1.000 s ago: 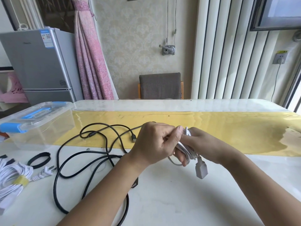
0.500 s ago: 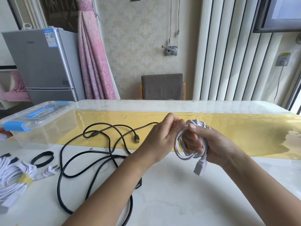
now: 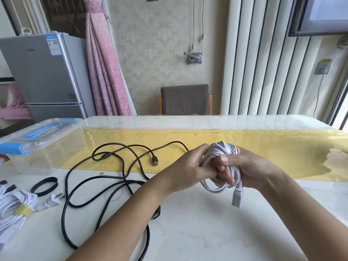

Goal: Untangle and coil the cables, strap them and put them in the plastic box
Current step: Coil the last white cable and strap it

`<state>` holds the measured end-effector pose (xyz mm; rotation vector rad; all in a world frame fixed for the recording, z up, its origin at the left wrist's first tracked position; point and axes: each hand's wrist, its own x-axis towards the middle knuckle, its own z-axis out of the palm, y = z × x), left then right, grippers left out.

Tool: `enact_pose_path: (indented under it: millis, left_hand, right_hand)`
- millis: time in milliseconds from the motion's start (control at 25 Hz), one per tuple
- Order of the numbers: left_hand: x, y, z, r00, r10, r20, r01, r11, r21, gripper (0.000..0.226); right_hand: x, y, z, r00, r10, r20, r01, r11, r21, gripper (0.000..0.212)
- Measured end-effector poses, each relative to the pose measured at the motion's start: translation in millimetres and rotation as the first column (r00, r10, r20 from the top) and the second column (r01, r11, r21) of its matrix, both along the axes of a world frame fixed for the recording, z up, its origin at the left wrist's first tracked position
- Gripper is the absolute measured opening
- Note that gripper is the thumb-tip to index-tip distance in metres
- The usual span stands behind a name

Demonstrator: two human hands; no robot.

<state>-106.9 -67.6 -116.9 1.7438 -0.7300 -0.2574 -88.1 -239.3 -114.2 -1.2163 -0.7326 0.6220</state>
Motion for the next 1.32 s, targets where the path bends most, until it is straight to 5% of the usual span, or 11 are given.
enact_pose_path:
  millis: [400,560,640,760,840,960,1080,1200,1320]
  left_hand:
    - [-4,-8,2,0.999,0.011,-0.034,-0.012,1.0,-0.025,0.024]
    - [-3,-9,-1,0.991,-0.028,-0.13,0.022,0.999,-0.046,0.01]
    - [2,-5,-2,0.98,-0.031,-0.196,0.018,0.997,-0.072,0.014]
    - [12,-3,-10,0.955,0.296,0.004,-0.296,0.954,0.053,0.012]
    - [17,-4,-16,0.818,0.552,0.161,-0.556,0.831,-0.025,0.02]
    - [18,-8,-12,0.687,0.71,-0.153,-0.721,0.641,-0.264,0.021]
    - [13,-12,-3,0.633,0.524,-0.57,-0.764,0.543,-0.349,0.029]
    - [9,-20,-8,0.642,0.339,-0.688,-0.735,0.529,-0.425,0.034]
    - [9,-22,-15,0.641,0.299,-0.707,-0.719,0.556,-0.417,0.036]
  right_hand:
    - [6,-7,3,0.999,0.039,0.013,-0.036,0.98,-0.198,0.035]
    - [12,-18,-1,0.976,0.219,-0.011,-0.219,0.968,-0.121,0.023]
    - [13,-21,-4,0.984,0.175,-0.037,-0.178,0.979,-0.099,0.03]
    - [10,-17,0,0.977,-0.148,0.151,0.183,0.951,-0.251,0.023]
    - [4,-1,3,0.919,-0.229,0.322,0.322,0.906,-0.274,0.022]
    - [-10,35,-7,0.8,-0.45,0.397,0.539,0.83,-0.146,0.036]
    - [-18,60,-23,0.609,-0.598,0.521,0.726,0.684,-0.064,0.03]
    - [-17,63,-31,0.409,-0.596,0.691,0.853,0.518,-0.058,0.035]
    - [-15,61,-35,0.352,-0.59,0.726,0.887,0.458,-0.059,0.037]
